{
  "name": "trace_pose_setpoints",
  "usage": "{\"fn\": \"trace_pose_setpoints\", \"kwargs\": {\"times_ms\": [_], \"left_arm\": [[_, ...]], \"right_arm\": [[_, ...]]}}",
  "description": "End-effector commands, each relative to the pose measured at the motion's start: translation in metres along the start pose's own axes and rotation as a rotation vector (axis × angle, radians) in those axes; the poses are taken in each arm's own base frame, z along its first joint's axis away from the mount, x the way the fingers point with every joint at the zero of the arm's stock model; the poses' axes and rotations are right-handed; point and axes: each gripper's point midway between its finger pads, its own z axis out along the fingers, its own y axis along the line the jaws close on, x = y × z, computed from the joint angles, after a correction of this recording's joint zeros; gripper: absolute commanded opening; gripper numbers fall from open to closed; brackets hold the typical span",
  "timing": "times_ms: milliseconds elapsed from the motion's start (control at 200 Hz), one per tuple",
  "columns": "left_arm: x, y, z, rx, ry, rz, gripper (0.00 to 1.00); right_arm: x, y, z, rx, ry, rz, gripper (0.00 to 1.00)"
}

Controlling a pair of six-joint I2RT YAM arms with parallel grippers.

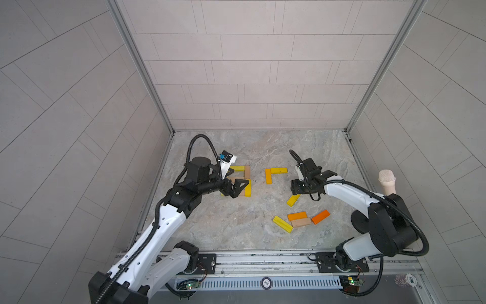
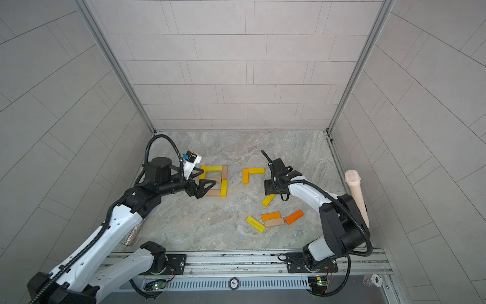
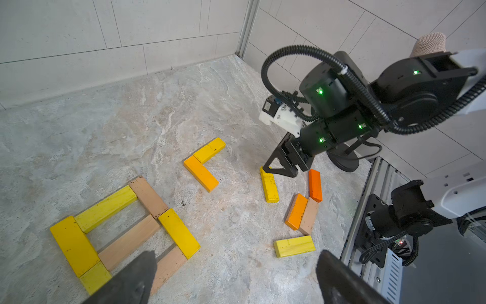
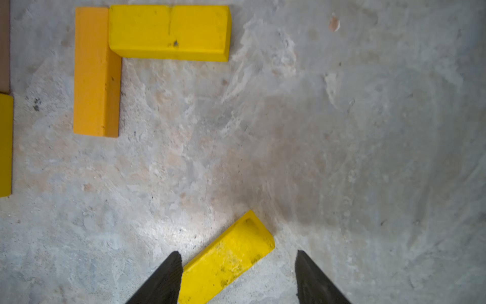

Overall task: Assemble the number 8 with building blocks
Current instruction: Adjust the building block at the center of the board.

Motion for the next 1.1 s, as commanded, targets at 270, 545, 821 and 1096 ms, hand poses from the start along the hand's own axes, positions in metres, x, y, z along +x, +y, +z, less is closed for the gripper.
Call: {"fn": "trace_pose_setpoints", "kwargs": {"times_ms": [270,545,821,1096], "left_arm": [[-0.006,-0.004,-0.001,0.017,-0.023,0.010,1.00],[-0.005,-0.003,0.000,0.017,-0.018,0.006,1.00],[-0.005,-0.003,0.001,0.018,-0.017,0.004,1.00],[-0.005,-0.004,0.003,0.028,-0.020,0.003,1.00]], "right_arm": [[0.059,-0.010,-0.026,0.096,-0.015,0.012,0.66],[0.056,-0.013,-0.049,0.059,-0.118,0.067,0.97],[0.058,-0.018,-0.067,0.019,-0.225,0.116,0.99],[0.077,-0.008,-0.064,-0.040,-0.162,0.020,0.99]]}}
